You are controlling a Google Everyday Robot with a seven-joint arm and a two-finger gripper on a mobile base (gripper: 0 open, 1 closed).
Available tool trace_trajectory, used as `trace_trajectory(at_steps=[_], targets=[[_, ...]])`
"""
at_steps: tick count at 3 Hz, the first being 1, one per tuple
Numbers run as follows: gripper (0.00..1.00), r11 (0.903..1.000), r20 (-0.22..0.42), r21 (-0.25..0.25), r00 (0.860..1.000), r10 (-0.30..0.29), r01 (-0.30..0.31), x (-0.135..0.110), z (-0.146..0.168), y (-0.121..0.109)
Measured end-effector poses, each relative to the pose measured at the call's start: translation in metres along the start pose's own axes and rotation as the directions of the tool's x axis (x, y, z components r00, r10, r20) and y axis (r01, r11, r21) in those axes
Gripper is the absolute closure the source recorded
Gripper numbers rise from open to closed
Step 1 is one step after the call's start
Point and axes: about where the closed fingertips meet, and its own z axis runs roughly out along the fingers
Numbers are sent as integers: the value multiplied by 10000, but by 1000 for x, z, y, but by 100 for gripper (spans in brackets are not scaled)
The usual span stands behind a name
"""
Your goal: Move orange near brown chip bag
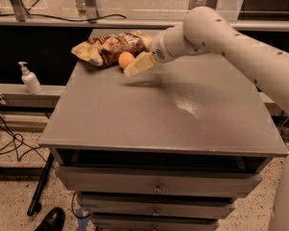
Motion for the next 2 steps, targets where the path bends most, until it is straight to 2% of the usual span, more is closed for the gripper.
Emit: trace_trajectory(at_steps=[1, 2], targets=[[0, 9994, 276, 123, 9991, 314, -317, 12, -61, -23], [0, 9974, 757, 435, 9956, 548, -582, 24, -134, -48]])
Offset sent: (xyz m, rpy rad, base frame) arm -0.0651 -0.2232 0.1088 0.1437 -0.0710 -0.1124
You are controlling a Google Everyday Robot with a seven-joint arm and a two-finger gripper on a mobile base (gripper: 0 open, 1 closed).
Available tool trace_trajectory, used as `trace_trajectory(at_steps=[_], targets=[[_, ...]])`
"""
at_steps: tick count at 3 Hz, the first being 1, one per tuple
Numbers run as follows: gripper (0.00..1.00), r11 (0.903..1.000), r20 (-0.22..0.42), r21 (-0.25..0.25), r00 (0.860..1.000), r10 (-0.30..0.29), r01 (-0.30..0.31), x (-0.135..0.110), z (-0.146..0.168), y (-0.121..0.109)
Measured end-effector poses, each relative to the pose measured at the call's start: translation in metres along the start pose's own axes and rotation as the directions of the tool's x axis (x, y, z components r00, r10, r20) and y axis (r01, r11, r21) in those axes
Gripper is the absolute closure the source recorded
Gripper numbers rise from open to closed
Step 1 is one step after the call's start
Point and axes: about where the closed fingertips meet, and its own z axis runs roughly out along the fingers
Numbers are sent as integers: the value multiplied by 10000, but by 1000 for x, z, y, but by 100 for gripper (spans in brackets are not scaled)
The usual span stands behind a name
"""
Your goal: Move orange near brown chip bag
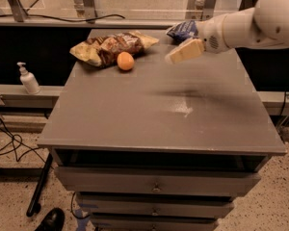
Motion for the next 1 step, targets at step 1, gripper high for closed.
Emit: trace_trajectory(at_steps=[1], targets=[[0, 9999, 87, 128, 9999, 61, -62, 2, -17, -7]])
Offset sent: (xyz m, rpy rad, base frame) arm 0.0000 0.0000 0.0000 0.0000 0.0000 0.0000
